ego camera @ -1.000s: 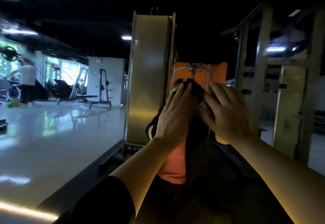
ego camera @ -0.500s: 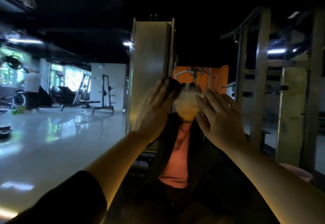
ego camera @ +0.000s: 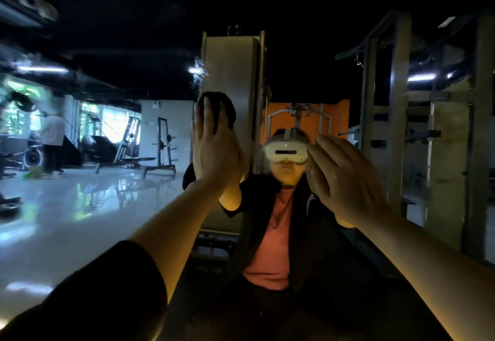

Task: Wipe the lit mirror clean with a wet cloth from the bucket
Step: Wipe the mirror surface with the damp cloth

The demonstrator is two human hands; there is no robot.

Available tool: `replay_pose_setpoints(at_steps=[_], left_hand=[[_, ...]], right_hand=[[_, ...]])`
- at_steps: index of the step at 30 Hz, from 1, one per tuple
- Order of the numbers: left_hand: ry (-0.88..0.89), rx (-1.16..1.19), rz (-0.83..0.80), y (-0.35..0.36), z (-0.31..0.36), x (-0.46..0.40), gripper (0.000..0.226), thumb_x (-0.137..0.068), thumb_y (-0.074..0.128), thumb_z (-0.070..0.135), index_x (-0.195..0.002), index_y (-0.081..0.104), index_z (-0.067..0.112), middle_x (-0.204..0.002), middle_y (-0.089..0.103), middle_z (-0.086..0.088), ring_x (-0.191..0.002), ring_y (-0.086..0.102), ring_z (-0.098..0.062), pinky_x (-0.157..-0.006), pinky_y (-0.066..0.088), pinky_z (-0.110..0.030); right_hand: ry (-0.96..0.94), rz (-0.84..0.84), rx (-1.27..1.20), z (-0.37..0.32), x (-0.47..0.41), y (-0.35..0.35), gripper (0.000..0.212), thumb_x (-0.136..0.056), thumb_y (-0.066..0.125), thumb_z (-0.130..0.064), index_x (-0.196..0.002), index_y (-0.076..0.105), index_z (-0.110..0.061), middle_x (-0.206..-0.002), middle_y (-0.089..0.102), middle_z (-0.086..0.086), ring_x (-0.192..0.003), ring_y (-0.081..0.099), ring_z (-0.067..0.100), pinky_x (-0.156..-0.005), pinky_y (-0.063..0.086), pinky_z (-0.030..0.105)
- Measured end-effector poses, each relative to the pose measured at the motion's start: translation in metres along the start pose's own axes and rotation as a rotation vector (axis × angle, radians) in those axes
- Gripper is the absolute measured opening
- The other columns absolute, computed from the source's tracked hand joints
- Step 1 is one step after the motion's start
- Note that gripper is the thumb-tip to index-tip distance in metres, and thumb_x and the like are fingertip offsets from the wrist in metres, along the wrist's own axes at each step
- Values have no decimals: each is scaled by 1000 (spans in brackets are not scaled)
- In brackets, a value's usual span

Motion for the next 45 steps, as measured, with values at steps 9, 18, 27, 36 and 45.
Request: replay_pose_setpoints(at_steps=[9, 18, 27, 36, 45], left_hand=[[411, -134, 3, -9, -20, -40, 75, -93, 52, 15, -151, 6, 22, -163, 5, -10, -148, -6, -28, -120, 14, -55], [547, -75, -10, -10, -20, -60, 73, -94, 54, 14, -153, 12, 18, -161, -2, -3, -149, -9, -22, -121, 1, -48], [176, 26, 90, -33, -38, -119, 57, -103, 36, 16, -154, 12, 18, -163, -3, -3, -147, -15, -21, -124, 5, -45], [-65, 8, 140, -67, -84, -154, 56, -105, 33, 14, -156, 12, 12, -165, 0, -7, -151, -8, -25, -123, 9, -42], [255, -107, 35, -58, -83, -162, 55, -103, 33, 15, -155, 16, 12, -164, 2, -11, -151, -4, -28, -123, 10, -45]], right_hand=[[56, 18, 112, -13, -49, 1, 62, -91, 47, -50, -138, 55, -10, -146, 46, 22, -136, 41, 41, -109, 31, 62], [24, 4, 154, -35, -110, 17, 65, -93, 37, -55, -139, 55, -12, -139, 52, 21, -129, 45, 43, -108, 33, 59], [-19, 145, 89, -45, -143, 20, 60, -93, 39, -47, -124, 66, -4, -127, 62, 22, -122, 56, 36, -98, 47, 45], [33, 287, 43, -63, -147, 39, 60, -94, 41, -46, -112, 71, 2, -121, 65, 27, -116, 62, 40, -92, 53, 48], [97, 288, 111, -68, -149, 46, 59, -97, 41, -46, -111, 71, 3, -121, 65, 29, -117, 62, 40, -94, 54, 48]])
Point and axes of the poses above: each hand's wrist, its own x-axis away from the middle knuckle, its own y-axis out of the palm, z = x × y, the point moved 2 cm from there along -x, towards the middle knuckle
